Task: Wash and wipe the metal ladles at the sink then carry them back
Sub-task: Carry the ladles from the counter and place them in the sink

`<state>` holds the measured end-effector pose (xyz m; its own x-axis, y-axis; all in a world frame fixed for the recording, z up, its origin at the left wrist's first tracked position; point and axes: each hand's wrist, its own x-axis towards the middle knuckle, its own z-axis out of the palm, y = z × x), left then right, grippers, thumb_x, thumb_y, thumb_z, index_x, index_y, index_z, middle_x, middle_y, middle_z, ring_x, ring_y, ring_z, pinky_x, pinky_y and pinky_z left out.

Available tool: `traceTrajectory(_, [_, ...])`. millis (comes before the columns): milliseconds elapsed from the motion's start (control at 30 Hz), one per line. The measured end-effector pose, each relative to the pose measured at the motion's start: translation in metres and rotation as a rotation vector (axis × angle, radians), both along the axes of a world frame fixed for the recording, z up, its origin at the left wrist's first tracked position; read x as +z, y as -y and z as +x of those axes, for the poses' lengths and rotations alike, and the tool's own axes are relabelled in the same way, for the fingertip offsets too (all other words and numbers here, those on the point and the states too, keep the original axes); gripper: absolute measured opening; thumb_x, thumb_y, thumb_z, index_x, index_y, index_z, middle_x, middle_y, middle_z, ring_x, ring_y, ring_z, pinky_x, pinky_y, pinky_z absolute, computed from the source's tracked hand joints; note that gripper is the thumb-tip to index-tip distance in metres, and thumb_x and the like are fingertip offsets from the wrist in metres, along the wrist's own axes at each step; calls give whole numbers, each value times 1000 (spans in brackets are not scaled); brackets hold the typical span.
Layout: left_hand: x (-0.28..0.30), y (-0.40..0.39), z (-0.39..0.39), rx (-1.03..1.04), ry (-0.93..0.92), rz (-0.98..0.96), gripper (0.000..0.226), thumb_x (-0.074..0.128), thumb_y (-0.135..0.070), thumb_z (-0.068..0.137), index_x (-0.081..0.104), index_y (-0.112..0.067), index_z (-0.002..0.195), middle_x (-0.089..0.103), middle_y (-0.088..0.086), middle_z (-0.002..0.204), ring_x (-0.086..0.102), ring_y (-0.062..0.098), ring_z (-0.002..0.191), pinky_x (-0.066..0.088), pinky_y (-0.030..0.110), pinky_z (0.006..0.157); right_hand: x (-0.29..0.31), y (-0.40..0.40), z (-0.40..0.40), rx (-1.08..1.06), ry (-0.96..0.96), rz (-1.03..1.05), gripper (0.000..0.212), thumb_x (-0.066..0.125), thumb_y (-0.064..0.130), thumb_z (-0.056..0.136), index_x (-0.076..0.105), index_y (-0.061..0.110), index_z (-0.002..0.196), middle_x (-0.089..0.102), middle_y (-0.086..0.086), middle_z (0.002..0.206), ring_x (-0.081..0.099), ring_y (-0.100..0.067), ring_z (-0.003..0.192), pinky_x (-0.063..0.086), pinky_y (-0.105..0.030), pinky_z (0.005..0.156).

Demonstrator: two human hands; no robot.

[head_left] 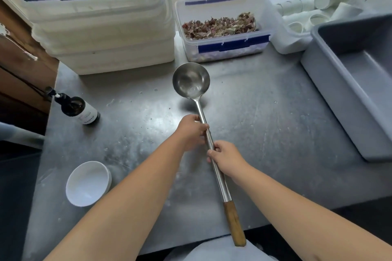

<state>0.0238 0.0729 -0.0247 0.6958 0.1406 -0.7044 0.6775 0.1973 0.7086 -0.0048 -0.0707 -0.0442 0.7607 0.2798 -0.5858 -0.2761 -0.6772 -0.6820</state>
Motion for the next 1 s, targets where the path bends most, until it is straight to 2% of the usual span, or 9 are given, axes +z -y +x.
traceTrajectory(133, [13,28,3,-73,33,-7,13,57,3,90,52,-3,99,58,15,86,62,31,82,59,40,60,19,33,-8,-93,9,77,13,57,14,90,66,15,81,70,-1,70,53,-7,54,43,-29,61])
traceTrajectory(233, [18,55,2,-136,37,-21,11,57,3,90,52,-3,98,57,16,86,62,31,83,59,39,60,33,61,-19,-165,7,101,12,56,12,91,66,13,84,69,-3,70,50,3,46,38,-25,57])
traceTrajectory(367, [22,101,-4,-232,41,-43,7,56,2,90,52,-2,93,56,18,89,61,33,84,59,43,67,48,102,-37,-258,-5,88,10,57,13,90,66,8,87,68,-3,69,56,-9,59,41,-28,62])
traceTrajectory(467, [23,138,-14,-300,37,-39,7,57,3,89,51,-2,91,56,19,91,61,32,81,58,39,59,56,134,-55,-320,-22,88,10,57,9,88,65,6,84,65,-1,65,54,-15,62,40,-29,62])
traceTrajectory(567, [24,173,-26,-365,42,-44,9,57,3,88,51,-3,86,56,19,90,61,32,81,58,38,59,62,165,-75,-392,-39,85,12,57,10,89,66,3,90,66,-1,66,54,-13,61,41,-28,63])
traceTrajectory(733, [32,241,-53,-478,51,-41,12,58,2,89,51,-3,80,55,16,83,61,29,77,59,40,64,72,227,-115,-494,-51,83,12,58,15,89,68,9,92,70,0,70,62,-10,64,49,-30,69])
traceTrajectory(800, [33,267,-66,-518,60,-36,11,57,2,90,51,-3,81,55,16,83,61,29,77,60,41,66,76,250,-133,-514,-43,81,15,58,15,88,68,4,93,70,-2,73,63,-12,68,52,-33,73])
traceTrajectory(900, [34,312,-93,-582,59,-34,11,56,1,91,52,-1,81,55,17,82,61,29,78,60,44,69,82,287,-167,-559,-44,72,15,58,14,90,66,1,92,70,-5,77,62,-6,63,50,-26,68])
traceTrajectory(1000, [30,349,-118,-665,40,-20,7,57,-2,91,52,-2,85,57,19,85,63,29,80,60,44,71,81,318,-200,-615,-58,88,11,58,15,89,65,9,82,69,-3,75,61,-1,58,47,-22,63])
